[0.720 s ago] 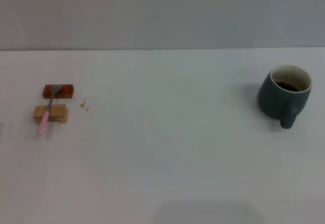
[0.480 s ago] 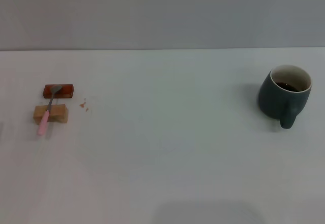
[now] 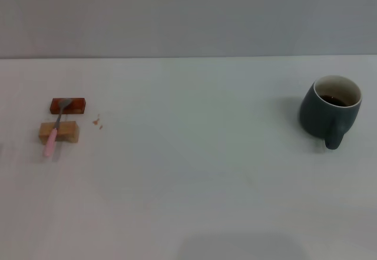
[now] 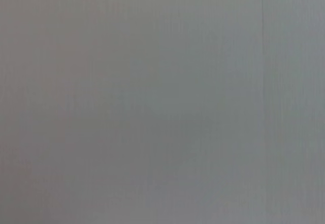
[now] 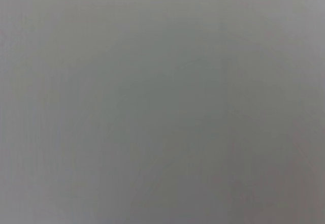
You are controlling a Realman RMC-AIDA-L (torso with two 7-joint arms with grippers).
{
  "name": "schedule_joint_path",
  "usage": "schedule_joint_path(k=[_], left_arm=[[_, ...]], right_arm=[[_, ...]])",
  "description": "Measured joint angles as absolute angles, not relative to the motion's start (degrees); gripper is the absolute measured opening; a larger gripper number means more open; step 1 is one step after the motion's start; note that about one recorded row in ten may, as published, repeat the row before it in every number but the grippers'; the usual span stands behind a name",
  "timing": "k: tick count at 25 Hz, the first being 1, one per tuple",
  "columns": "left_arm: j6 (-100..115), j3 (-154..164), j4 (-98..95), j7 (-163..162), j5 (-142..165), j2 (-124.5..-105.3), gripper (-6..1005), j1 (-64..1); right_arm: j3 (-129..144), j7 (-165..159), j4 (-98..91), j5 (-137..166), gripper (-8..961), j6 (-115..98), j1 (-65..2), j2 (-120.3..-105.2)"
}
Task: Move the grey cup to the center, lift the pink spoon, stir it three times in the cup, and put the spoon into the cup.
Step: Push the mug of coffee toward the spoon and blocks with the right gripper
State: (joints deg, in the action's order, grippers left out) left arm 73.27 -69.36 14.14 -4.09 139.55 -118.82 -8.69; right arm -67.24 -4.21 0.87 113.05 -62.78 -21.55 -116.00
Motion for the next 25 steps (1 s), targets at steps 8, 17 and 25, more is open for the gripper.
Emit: schedule_joint_path(k=[8,17,25], left_arm=[[73.2,-69.2,14.1,-4.2,139.6,-118.82,750,-9.0],[73.1,-68.6,14.5,-4.1,139.7,-118.82,745,-9.1],[73.3,-68.5,14.8,-4.2,139.7,-118.82,740,-9.1]], right_arm=[[-63.8,-3.7,1.0,113.8,-1,-55.1,-25.3,-114.11],[-56.5,-3.7,1.4,113.9,0,-46.6,-30.9,-113.87],[-51.7,-3.9,1.4,114.0,-1,-39.4,-35.3,-113.83]])
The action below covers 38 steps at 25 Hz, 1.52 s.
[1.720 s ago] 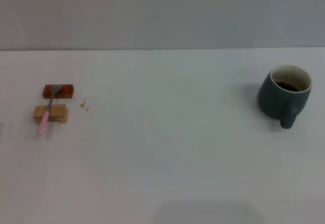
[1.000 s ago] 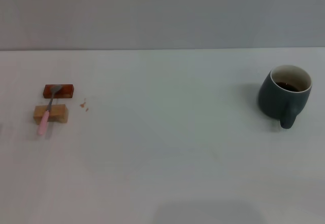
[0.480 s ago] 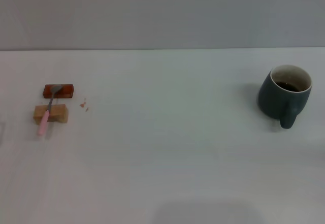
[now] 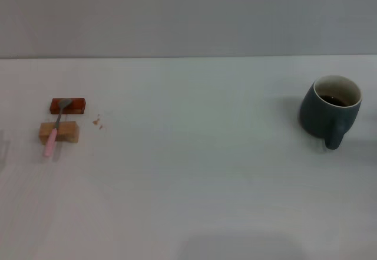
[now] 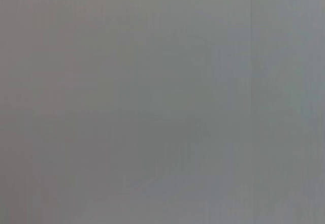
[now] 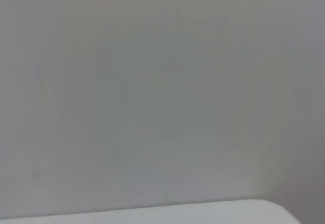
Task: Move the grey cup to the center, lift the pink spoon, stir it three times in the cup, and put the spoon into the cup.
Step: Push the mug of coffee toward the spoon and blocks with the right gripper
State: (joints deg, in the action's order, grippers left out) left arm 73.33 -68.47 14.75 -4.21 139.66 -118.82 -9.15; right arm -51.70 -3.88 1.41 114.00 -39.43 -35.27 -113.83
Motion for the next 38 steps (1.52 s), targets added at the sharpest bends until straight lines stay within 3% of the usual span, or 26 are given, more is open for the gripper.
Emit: schedule_joint_path(k=[11,38], left_arm=[[73.5,-68.5,14.9,-4.2,139.7,-118.82,734,-9.4],[73.7,-68.4,14.9,-4.3,139.7,-118.82,718,-9.9]], right_arm=[[-48.2,-3.9,2.9,114.3,-1,-34.6,-38.0,-114.16],[-45.0,-3.5,4.0,116.9,-1,-31.4,-41.6,-116.67]])
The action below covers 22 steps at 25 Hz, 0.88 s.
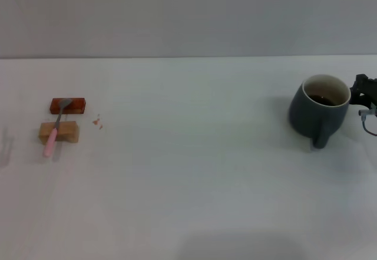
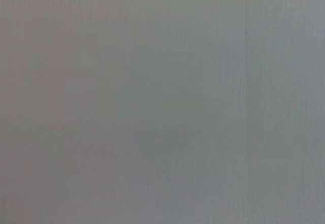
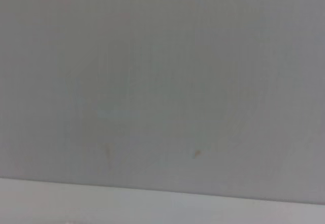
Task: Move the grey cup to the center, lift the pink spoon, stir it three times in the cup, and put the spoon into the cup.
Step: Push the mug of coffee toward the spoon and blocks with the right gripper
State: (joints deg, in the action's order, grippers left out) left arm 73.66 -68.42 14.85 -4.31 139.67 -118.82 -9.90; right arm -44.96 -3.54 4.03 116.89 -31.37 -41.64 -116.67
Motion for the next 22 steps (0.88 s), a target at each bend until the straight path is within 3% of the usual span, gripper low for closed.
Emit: schedule_joint_path(k=[22], left_arm=[[73.6,-67.8,14.9,-4.3,139.4,-118.91,705,-9.9]], right_arm=[[-40.0,-3.5,10.6,118.3,0,-28.6,-45.4,-118.87]])
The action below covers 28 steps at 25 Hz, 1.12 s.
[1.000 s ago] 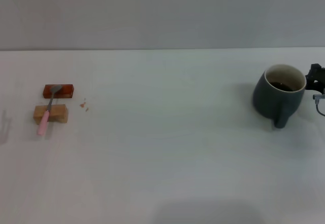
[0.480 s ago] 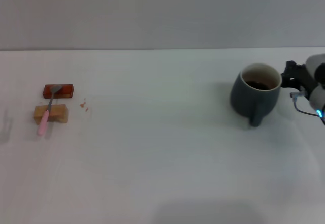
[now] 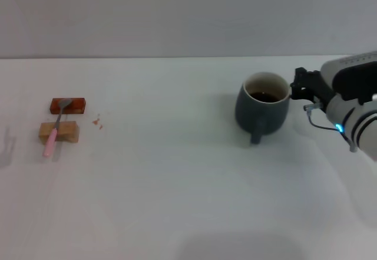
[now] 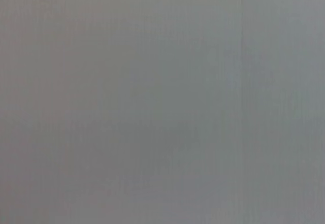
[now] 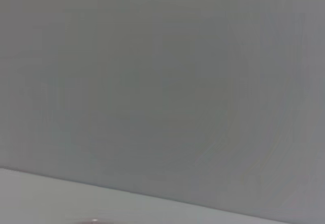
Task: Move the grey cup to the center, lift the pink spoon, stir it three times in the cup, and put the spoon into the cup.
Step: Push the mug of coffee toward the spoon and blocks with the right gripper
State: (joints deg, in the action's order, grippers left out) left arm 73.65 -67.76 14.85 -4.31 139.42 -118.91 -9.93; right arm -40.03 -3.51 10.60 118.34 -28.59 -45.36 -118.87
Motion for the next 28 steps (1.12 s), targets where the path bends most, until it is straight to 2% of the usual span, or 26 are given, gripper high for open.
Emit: schedule_joint_path(k=[28], left_arm=[[73.6,-67.7,14.9,-4.3,139.4,-119.00,689,-9.8]], right_arm=[[-31.2,-3.6,19.1,118.4,-2,-23.8,-48.3,-119.53]])
